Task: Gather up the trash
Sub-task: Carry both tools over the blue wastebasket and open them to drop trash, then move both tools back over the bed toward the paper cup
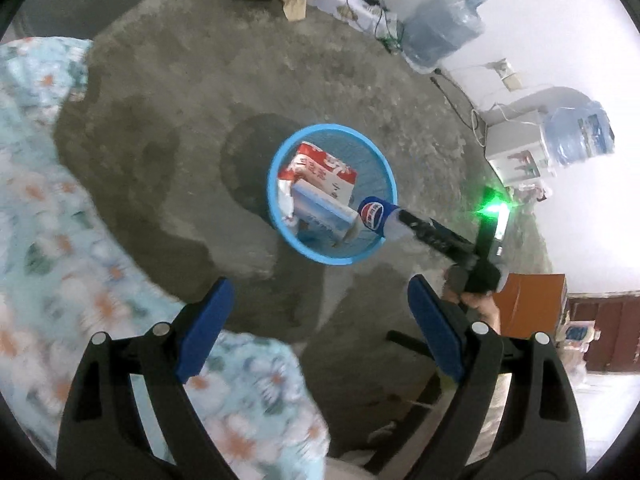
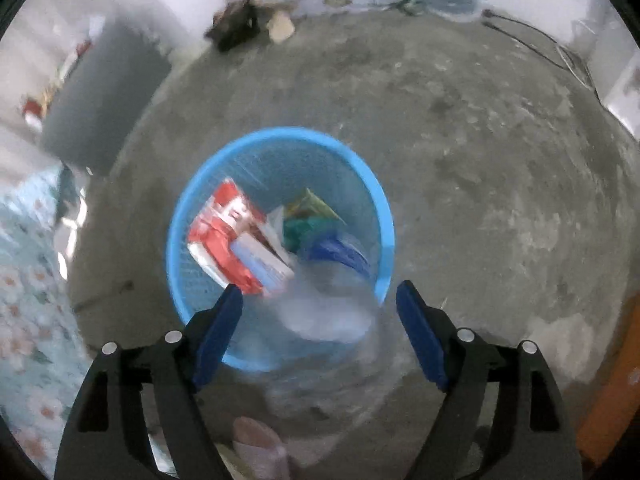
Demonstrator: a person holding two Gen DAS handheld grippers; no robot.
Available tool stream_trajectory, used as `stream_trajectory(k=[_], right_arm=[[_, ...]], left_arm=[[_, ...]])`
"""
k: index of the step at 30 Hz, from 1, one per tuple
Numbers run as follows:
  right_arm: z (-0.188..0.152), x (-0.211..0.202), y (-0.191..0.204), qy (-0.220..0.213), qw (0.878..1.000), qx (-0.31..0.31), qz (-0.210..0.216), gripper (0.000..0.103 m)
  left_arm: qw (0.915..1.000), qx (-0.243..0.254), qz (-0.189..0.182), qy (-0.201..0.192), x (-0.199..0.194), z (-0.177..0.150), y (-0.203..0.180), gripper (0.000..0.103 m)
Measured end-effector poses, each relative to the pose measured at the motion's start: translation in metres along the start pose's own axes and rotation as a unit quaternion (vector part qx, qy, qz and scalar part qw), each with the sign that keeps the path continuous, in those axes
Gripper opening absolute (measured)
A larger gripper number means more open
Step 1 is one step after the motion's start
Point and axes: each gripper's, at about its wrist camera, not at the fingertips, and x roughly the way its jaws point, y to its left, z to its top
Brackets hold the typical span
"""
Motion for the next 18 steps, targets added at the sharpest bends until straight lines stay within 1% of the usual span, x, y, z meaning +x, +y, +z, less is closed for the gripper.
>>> stream_trajectory(k=[4, 5, 8, 12, 15, 18], right_arm=[[-0.022, -0.041, -0.003, -0.055, 0.998, 0.026, 0.004, 0.077], [-0.027, -0.054, -0.002, -0.069, 0.997, 0.035, 0.009, 0.077], [-0.046, -0.086, 0.01, -0.1, 0.994, 0.042, 0.015, 0.077], [-0.07, -0.13, 0.049, -0.141, 0.99, 0.023, 0.017, 0.078], [-0.092, -0.161, 0.086, -0.164, 0.986, -0.009, 0.013, 0.084], [-0.12, -0.189, 0.132, -0.184, 0.981, -0.066, 0.003, 0.089]], left_arm=[[0.9993, 0.014, 0.014, -0.031, -0.035, -0.029, 0.008, 0.084], [0.9992, 0.015, 0.012, -0.036, -0.041, -0.033, 0.009, 0.084], [0.9968, 0.015, -0.005, -0.079, -0.075, -0.061, 0.01, 0.084], [0.9902, 0.016, -0.021, -0.138, -0.114, -0.099, 0.01, 0.084], [0.9848, 0.002, -0.021, -0.173, -0.139, -0.134, 0.018, 0.084], [0.9801, -0.011, -0.015, -0.198, -0.156, -0.165, 0.029, 0.084]])
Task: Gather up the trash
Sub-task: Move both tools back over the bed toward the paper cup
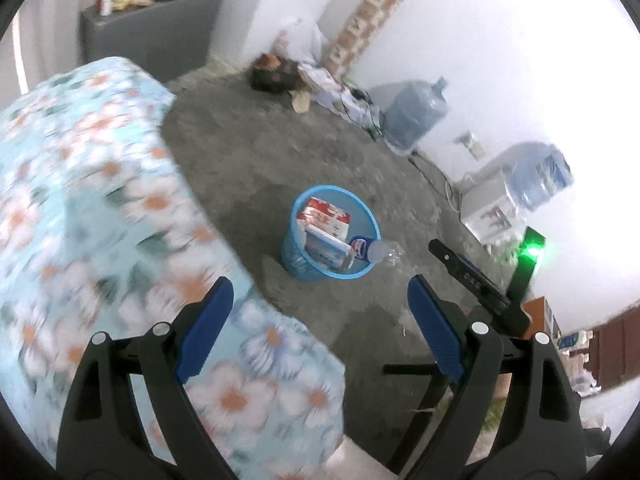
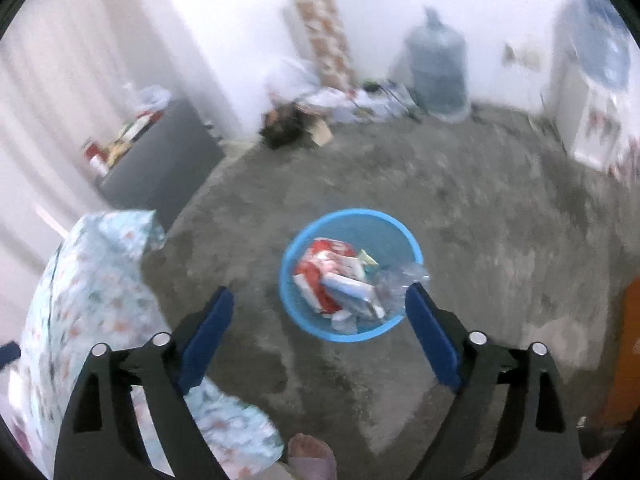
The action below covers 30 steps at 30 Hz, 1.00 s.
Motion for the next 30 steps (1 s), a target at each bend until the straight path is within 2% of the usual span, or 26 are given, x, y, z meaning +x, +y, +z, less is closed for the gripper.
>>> stream_trajectory(k=[2, 7, 11, 15, 19, 23, 27, 30], right_arm=[[-0.009, -0.022, 0.034, -0.011, 0.999, -0.04, 0.016, 0.092], [-0.035, -0.055, 0.106, -0.001, 0.989, -0.104, 0.107, 0.095], [-0.069, -0.064, 0.165, 0.027, 0.974, -0.162, 0.157, 0.095], [-0.102, -0.063, 0.205, 0.064, 0.96, -0.203, 0.185, 0.095], [-0.138, -0.059, 0.235, 0.099, 0.943, -0.246, 0.199, 0.095], [-0.167, -0.046, 0.257, 0.122, 0.933, -0.286, 0.183, 0.095], [-0.182, -0.044, 0.264, 0.095, 0.924, -0.339, 0.152, 0.097], [-0.181, -0.045, 0.261, 0.095, 0.921, -0.348, 0.149, 0.097]], left_arm=[[0.9996, -0.007, 0.014, -0.025, -0.022, -0.016, 0.009, 0.084], [0.996, -0.011, 0.061, -0.063, -0.062, -0.051, 0.029, 0.084], [0.9898, -0.028, 0.104, -0.092, -0.092, -0.074, 0.05, 0.084], [0.9808, -0.048, 0.147, -0.118, -0.121, -0.093, 0.078, 0.084], [0.974, -0.065, 0.174, -0.13, -0.138, -0.109, 0.098, 0.084], [0.97, -0.083, 0.183, -0.137, -0.149, -0.121, 0.115, 0.084], [0.9655, -0.095, 0.192, -0.148, -0.157, -0.129, 0.128, 0.084], [0.9596, -0.11, 0.202, -0.162, -0.168, -0.135, 0.138, 0.084]])
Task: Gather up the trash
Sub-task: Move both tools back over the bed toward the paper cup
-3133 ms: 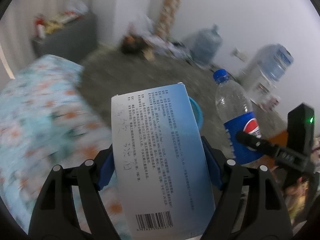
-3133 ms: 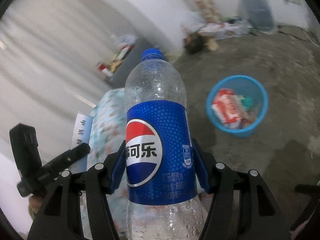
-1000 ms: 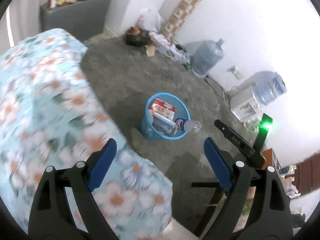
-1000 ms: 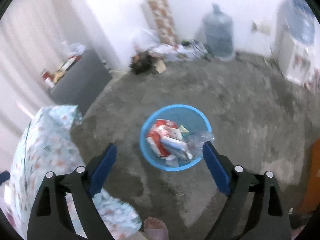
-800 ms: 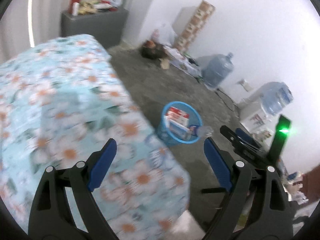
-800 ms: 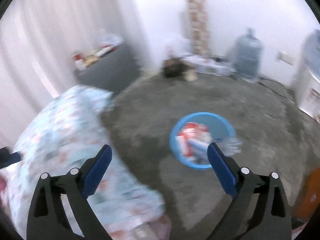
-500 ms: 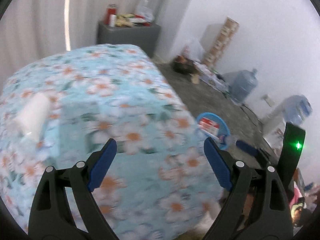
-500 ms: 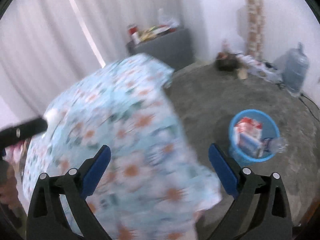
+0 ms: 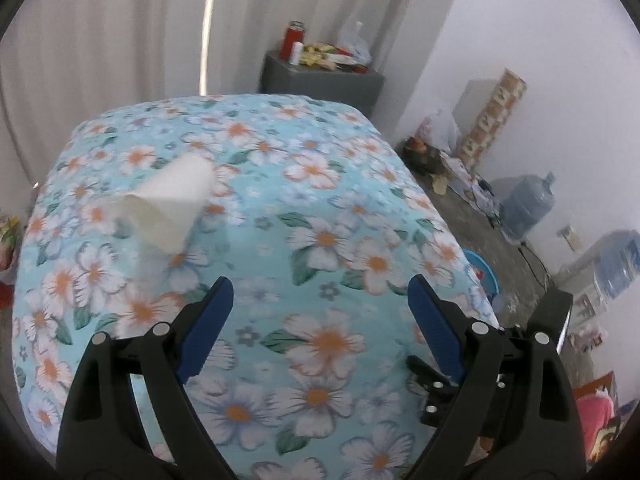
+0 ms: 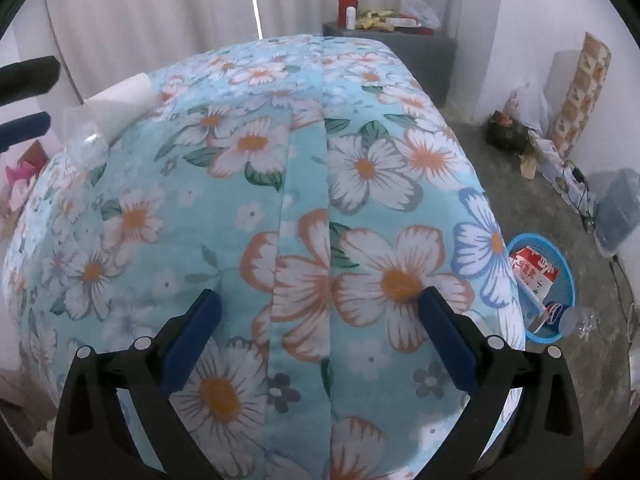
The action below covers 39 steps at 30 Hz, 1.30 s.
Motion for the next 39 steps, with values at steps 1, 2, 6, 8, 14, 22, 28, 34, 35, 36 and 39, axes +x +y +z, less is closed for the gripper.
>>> stream_trajectory(k=[1, 2, 6, 8, 14, 22, 28, 34, 35, 36, 39], right_arm=[[0.001, 0.001, 0.0, 0.003, 1.0, -0.002, 0.002, 0.097], [0.002, 0.0, -0.002, 0.01, 1.0, 0.0, 0.008, 0.097], [0.007, 0.002, -0.003, 0.032, 0.999, -0.01, 0.011, 0.097], [0.002, 0.0, -0.002, 0.023, 0.999, -0.019, 0.014, 0.097], [0.001, 0.001, 0.0, 0.013, 0.999, -0.03, 0.019, 0.097], [0.046, -0.011, -0.009, 0.041, 0.994, 0.042, 0.091, 0.097], [0.102, -0.005, 0.004, 0.027, 0.971, 0.096, 0.217, 0.097], [0.146, 0.035, 0.039, 0.086, 0.924, 0.14, 0.344, 0.096], [0.156, 0.046, 0.049, 0.101, 0.915, 0.149, 0.362, 0.096], [0.165, 0.058, 0.059, 0.118, 0.904, 0.155, 0.381, 0.096], [0.181, 0.085, 0.082, 0.149, 0.885, 0.178, 0.404, 0.094]], left_arm=[[1.0, -0.007, 0.004, -0.005, -0.003, 0.0, 0.006, 0.084], [0.9998, -0.017, 0.009, -0.012, -0.008, -0.001, 0.015, 0.084], [0.998, -0.044, 0.033, -0.031, -0.022, -0.006, 0.043, 0.084], [0.9968, -0.054, 0.043, -0.041, -0.028, -0.009, 0.056, 0.084], [0.993, -0.076, 0.07, -0.058, -0.035, -0.017, 0.095, 0.084], [0.99, -0.1, 0.069, -0.071, -0.03, -0.028, 0.127, 0.084], [0.9913, -0.091, 0.031, -0.09, -0.02, -0.031, 0.126, 0.084], [0.9888, -0.103, 0.005, -0.108, -0.003, -0.018, 0.125, 0.065], [0.9889, -0.105, 0.01, -0.104, 0.003, -0.015, 0.126, 0.06], [0.9891, -0.106, 0.014, -0.101, 0.006, -0.013, 0.126, 0.055], [0.9897, -0.109, 0.02, -0.091, 0.016, -0.01, 0.128, 0.04]])
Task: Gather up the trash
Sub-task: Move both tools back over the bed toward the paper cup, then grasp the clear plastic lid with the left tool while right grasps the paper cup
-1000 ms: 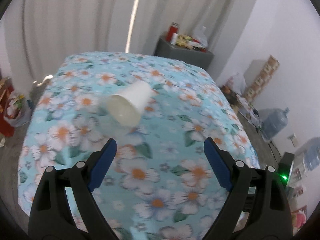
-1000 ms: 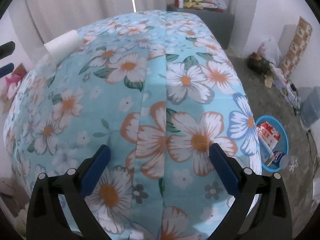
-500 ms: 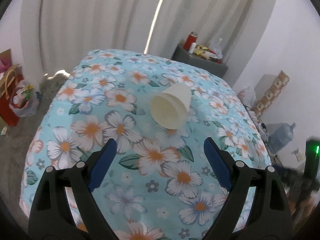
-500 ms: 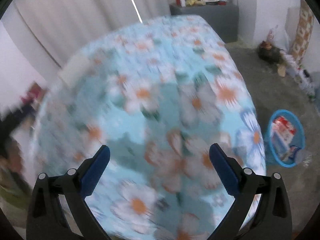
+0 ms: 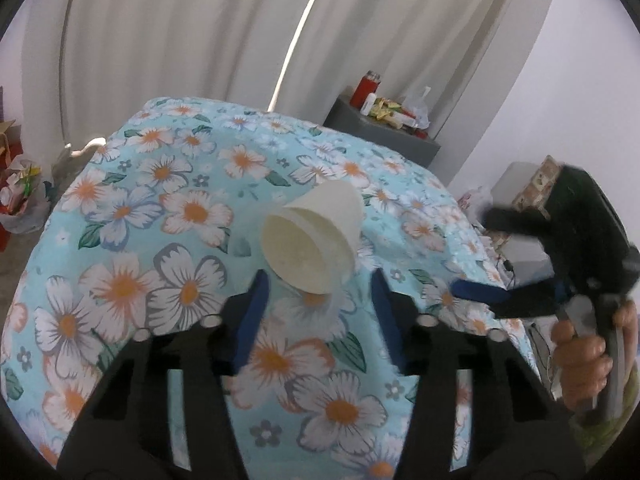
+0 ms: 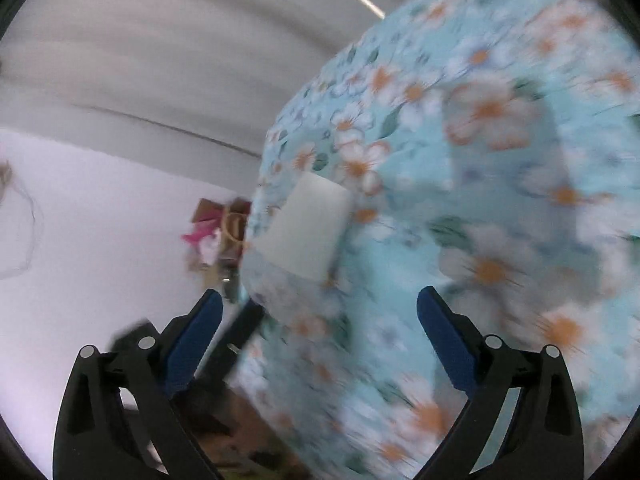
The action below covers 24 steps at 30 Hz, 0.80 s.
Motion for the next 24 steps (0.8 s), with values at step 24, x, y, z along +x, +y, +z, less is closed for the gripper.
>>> stream_trajectory(k=[24], right_arm=[[0.009, 0.019, -0.051, 0.005, 0.986, 0.148, 0.08, 0.06]], left_arm=[[0.9991, 0.015, -0.026, -0.03, -0.05, 0.0, -0.008, 0.004]])
